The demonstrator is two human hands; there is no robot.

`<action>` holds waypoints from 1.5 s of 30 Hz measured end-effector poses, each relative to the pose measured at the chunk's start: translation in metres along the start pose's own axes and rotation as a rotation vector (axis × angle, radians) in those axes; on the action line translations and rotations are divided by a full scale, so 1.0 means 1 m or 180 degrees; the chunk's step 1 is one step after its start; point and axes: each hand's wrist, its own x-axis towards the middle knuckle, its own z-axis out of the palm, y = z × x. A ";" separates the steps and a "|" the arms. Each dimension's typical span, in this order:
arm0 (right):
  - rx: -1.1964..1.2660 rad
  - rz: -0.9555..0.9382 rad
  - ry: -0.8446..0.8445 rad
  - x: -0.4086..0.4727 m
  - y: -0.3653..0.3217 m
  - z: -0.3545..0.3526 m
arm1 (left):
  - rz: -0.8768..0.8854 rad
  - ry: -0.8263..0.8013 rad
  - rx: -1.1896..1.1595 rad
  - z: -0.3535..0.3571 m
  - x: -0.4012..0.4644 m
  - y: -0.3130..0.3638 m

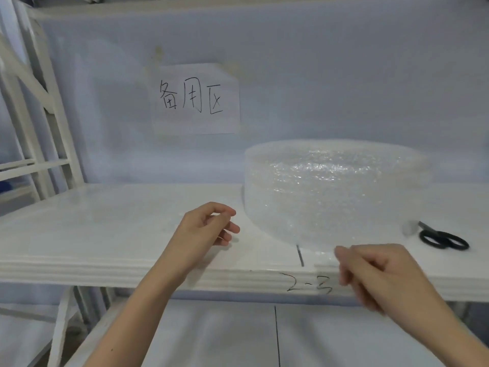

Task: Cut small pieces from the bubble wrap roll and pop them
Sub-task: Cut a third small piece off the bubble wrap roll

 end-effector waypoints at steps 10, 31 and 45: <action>-0.2874 0.1011 0.1168 0.054 0.103 -0.136 | 0.0384 -0.0675 0.0846 0.093 -0.018 0.019; -0.3217 0.1458 -0.0053 0.050 0.075 -0.166 | 0.0402 -0.0516 0.1168 0.143 -0.050 0.031; 0.0404 0.1128 0.0311 -0.034 0.090 -0.166 | 0.0139 -0.0515 0.0289 0.141 -0.059 0.015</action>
